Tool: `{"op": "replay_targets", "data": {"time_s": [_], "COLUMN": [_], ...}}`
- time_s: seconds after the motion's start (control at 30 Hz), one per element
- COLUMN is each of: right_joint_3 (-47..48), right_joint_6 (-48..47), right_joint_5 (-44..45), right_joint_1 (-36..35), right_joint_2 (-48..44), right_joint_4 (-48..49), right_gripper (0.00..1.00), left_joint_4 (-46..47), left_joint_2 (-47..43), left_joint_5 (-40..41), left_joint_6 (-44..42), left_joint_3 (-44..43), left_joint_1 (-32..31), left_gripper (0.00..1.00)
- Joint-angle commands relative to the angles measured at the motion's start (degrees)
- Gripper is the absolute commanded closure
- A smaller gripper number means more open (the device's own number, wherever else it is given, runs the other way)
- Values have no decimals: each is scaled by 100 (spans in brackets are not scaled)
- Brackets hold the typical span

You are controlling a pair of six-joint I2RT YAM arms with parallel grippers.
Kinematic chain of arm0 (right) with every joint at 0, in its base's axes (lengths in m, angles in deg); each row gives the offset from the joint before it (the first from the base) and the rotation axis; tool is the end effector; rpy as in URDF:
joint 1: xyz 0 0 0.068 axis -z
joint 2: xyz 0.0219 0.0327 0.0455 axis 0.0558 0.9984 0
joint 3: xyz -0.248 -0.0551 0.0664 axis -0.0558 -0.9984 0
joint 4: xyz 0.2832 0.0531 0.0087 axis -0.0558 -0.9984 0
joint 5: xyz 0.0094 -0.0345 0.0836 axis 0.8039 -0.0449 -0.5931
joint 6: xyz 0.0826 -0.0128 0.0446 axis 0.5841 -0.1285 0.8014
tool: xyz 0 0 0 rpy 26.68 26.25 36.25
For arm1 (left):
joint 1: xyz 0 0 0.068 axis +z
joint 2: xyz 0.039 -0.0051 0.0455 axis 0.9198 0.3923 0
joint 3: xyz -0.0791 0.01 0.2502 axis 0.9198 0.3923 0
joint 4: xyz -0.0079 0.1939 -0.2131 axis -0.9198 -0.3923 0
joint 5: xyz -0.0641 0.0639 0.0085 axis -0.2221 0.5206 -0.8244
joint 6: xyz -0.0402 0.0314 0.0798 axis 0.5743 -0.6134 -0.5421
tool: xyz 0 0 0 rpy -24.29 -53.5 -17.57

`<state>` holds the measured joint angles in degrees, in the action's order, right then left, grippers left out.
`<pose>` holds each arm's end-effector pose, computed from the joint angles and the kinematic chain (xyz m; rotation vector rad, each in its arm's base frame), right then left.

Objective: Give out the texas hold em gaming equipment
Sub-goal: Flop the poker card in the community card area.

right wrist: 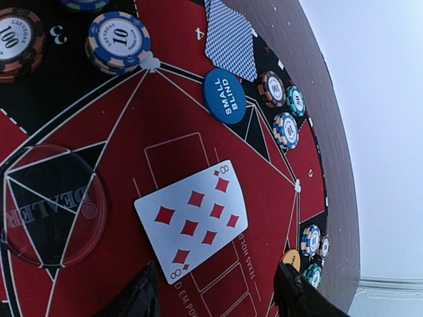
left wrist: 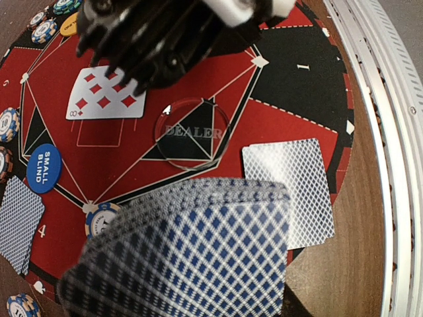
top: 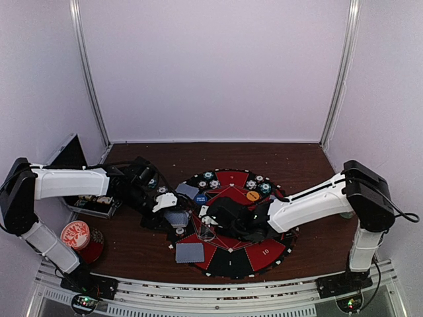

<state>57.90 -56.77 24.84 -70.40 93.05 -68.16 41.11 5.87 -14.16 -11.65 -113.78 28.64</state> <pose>0.2061 0.3785 0.0873 -1.4436 1.7929 -0.2488 0.2282 -0.2361 0.1252 1.7724 1.9378 -0.7165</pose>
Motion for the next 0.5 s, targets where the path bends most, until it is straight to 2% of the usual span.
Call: {"op": "replay_targets", "data": {"time_s": [0.0, 0.17, 0.3, 0.47], "right_joint_3": [88, -51, -56, -258], "right_joint_6": [302, 794, 1642, 2948], "right_joint_5": [147, 236, 153, -792], "right_joint_1": [-73, -67, -65, -27], "right_joint_2": [-506, -1114, -1500, -2000], "right_joint_4": [-271, -166, -201, 295], "right_gripper": [37, 29, 13, 0], "left_joint_4": [33, 35, 33, 32], "left_joint_2": [-17, -41, -34, -33], "left_joint_5": [-137, -130, -131, -128], "left_joint_6": [-41, -37, -39, -40], "left_joint_3": [-14, -10, -17, -14], "left_joint_1": [-28, -29, -32, -26], "left_gripper": [61, 61, 61, 61]}}
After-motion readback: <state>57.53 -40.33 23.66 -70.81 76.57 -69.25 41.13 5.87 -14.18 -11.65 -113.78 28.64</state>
